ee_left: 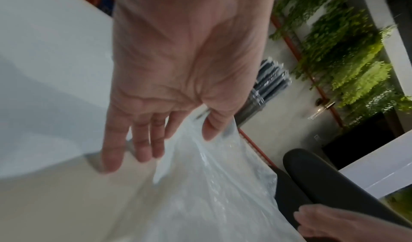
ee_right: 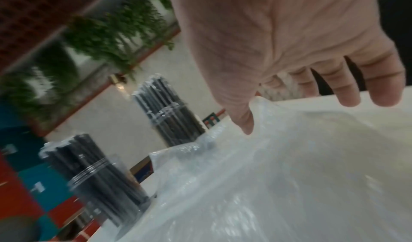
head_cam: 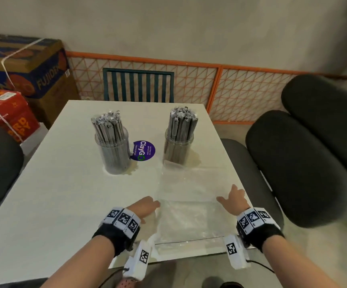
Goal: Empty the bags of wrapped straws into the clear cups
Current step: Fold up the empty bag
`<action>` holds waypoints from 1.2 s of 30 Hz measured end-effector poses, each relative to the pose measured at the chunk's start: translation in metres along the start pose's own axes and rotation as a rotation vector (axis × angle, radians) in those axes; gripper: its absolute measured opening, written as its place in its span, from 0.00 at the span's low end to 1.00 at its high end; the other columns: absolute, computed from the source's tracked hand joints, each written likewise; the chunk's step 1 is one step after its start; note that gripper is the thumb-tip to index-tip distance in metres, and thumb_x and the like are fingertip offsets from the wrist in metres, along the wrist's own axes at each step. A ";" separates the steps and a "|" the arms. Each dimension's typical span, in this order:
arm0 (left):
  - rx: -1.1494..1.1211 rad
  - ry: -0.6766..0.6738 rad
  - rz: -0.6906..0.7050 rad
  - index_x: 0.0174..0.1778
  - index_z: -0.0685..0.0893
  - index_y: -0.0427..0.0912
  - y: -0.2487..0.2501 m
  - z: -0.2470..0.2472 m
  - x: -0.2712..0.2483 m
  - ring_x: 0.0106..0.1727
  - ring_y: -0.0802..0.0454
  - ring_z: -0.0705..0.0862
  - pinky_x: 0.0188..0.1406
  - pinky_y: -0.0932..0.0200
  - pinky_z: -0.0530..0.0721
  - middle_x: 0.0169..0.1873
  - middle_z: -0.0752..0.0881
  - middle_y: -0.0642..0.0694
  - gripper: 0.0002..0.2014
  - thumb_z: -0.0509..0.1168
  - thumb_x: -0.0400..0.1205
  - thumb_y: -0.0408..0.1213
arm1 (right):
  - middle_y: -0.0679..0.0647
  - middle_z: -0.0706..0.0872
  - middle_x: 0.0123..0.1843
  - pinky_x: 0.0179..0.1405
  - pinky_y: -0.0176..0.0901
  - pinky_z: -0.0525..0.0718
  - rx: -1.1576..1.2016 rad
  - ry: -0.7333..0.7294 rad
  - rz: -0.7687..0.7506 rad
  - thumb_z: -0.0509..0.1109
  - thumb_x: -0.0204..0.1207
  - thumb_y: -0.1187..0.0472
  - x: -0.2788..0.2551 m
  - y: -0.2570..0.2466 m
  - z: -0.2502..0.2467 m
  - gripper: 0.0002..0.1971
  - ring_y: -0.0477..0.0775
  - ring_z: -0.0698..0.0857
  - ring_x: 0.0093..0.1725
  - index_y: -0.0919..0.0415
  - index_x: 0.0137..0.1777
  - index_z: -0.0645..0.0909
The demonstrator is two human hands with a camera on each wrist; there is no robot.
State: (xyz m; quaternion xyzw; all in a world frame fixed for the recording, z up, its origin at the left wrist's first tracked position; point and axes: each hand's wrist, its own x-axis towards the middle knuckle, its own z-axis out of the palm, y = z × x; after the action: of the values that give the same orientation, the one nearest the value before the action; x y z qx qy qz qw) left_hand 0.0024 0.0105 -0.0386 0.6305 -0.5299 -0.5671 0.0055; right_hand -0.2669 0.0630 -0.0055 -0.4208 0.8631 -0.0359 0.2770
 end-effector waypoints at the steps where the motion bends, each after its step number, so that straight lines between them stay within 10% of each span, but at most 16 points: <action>1: -0.014 -0.006 0.013 0.70 0.68 0.35 0.007 0.008 0.001 0.66 0.43 0.74 0.56 0.51 0.78 0.64 0.73 0.40 0.20 0.59 0.83 0.37 | 0.67 0.58 0.80 0.72 0.56 0.69 0.026 -0.038 0.041 0.64 0.80 0.49 0.001 0.008 0.007 0.38 0.69 0.66 0.77 0.66 0.81 0.48; 8: -0.437 -0.069 -0.078 0.47 0.75 0.35 0.029 0.016 -0.006 0.37 0.43 0.76 0.38 0.54 0.74 0.37 0.76 0.39 0.08 0.57 0.83 0.37 | 0.64 0.74 0.71 0.62 0.49 0.75 0.406 -0.181 0.050 0.65 0.79 0.52 0.010 0.032 0.012 0.31 0.64 0.77 0.68 0.68 0.75 0.60; 11: -0.577 -0.144 -0.063 0.45 0.75 0.36 0.027 0.004 -0.015 0.36 0.43 0.77 0.40 0.51 0.76 0.36 0.78 0.39 0.07 0.55 0.83 0.34 | 0.63 0.81 0.55 0.51 0.51 0.80 0.616 -0.233 0.065 0.69 0.76 0.58 0.013 0.039 0.005 0.17 0.61 0.82 0.51 0.69 0.59 0.78; 19: -0.768 -0.179 0.148 0.51 0.82 0.41 0.040 -0.023 -0.045 0.30 0.49 0.85 0.28 0.59 0.87 0.38 0.83 0.39 0.17 0.54 0.80 0.18 | 0.56 0.88 0.39 0.31 0.42 0.87 1.164 -0.542 -0.242 0.61 0.77 0.77 -0.013 0.025 -0.042 0.14 0.54 0.87 0.34 0.60 0.54 0.80; 23: -0.830 -0.134 0.175 0.28 0.70 0.38 0.049 -0.024 -0.062 0.16 0.58 0.74 0.12 0.70 0.73 0.24 0.72 0.44 0.16 0.54 0.82 0.22 | 0.49 0.81 0.38 0.36 0.32 0.79 0.987 -0.354 -0.231 0.57 0.82 0.70 -0.013 0.016 -0.055 0.14 0.43 0.81 0.35 0.57 0.37 0.75; 28: -1.021 -0.239 0.186 0.32 0.91 0.35 0.052 -0.035 -0.074 0.28 0.46 0.89 0.30 0.58 0.87 0.29 0.89 0.38 0.29 0.51 0.84 0.49 | 0.49 0.80 0.22 0.20 0.30 0.77 1.052 -0.377 -0.449 0.49 0.71 0.88 -0.008 0.006 -0.060 0.28 0.46 0.80 0.21 0.60 0.21 0.73; 32: -0.835 -0.360 0.207 0.55 0.82 0.40 0.055 -0.027 -0.085 0.33 0.52 0.90 0.30 0.59 0.88 0.38 0.89 0.46 0.25 0.79 0.65 0.41 | 0.46 0.83 0.26 0.32 0.33 0.79 1.066 -0.355 -0.480 0.53 0.71 0.85 -0.009 -0.010 -0.068 0.24 0.45 0.83 0.28 0.59 0.25 0.76; 36: -0.621 -0.180 0.232 0.54 0.79 0.42 0.056 -0.028 -0.092 0.32 0.54 0.88 0.23 0.65 0.84 0.34 0.88 0.46 0.12 0.67 0.77 0.25 | 0.55 0.87 0.41 0.38 0.46 0.82 1.280 -0.466 -0.360 0.66 0.69 0.59 -0.017 -0.006 -0.086 0.06 0.56 0.86 0.39 0.61 0.41 0.79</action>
State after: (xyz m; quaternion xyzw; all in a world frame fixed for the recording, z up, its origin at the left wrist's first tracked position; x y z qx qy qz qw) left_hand 0.0040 0.0313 0.0702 0.4816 -0.3986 -0.7503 0.2149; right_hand -0.2982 0.0572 0.0766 -0.3083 0.5078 -0.4908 0.6374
